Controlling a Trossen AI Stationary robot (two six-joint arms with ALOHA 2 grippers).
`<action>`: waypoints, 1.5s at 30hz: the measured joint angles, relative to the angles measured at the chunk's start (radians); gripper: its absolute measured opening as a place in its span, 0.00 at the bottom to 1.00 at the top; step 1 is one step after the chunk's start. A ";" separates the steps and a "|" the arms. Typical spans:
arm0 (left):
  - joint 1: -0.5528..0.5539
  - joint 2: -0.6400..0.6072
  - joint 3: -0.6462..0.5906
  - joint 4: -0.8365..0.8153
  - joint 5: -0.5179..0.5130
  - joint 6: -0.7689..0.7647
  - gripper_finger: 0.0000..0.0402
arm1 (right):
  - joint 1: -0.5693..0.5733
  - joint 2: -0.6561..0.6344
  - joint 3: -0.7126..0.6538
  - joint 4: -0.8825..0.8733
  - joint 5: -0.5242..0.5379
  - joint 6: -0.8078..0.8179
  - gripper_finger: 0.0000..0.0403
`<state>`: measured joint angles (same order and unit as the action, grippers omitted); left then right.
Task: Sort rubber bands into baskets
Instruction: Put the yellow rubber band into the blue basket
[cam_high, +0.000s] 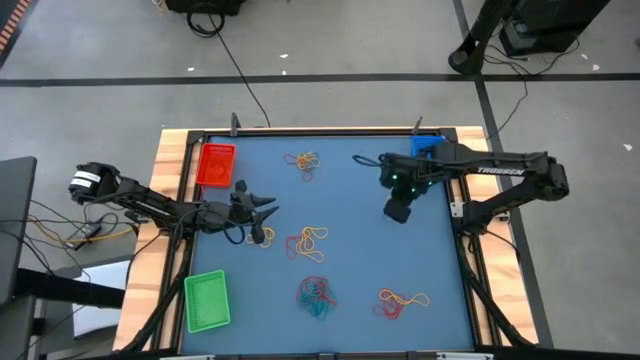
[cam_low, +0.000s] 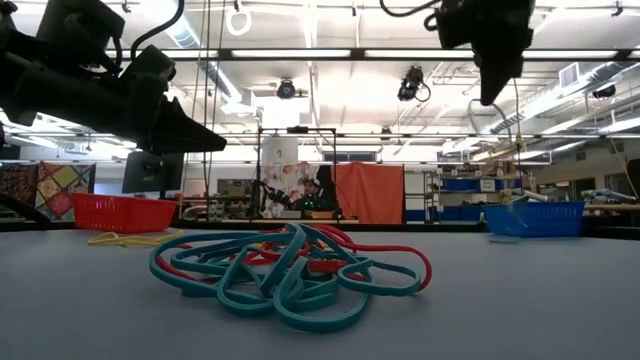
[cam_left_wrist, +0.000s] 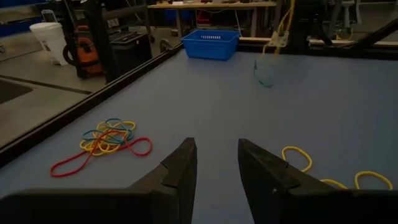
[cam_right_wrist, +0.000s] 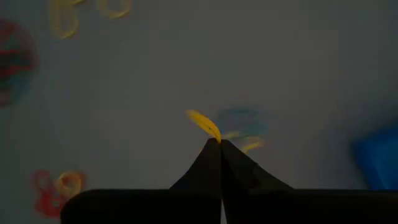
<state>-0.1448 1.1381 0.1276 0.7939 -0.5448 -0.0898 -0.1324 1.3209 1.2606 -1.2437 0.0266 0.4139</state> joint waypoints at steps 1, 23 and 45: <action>0.000 0.000 0.000 0.000 0.006 0.000 0.30 | -0.001 0.002 0.000 -0.008 0.023 0.023 0.00; 0.000 0.000 0.000 0.034 0.026 0.033 0.30 | 0.001 0.019 0.000 -0.216 0.150 0.041 0.00; 0.001 0.000 0.000 0.078 0.039 0.055 0.30 | 0.119 -0.017 0.000 0.031 -0.095 0.037 0.00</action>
<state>-0.1440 1.1381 0.1272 0.8717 -0.5056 -0.0349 -0.0139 1.3043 1.2606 -1.2128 -0.0686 0.4511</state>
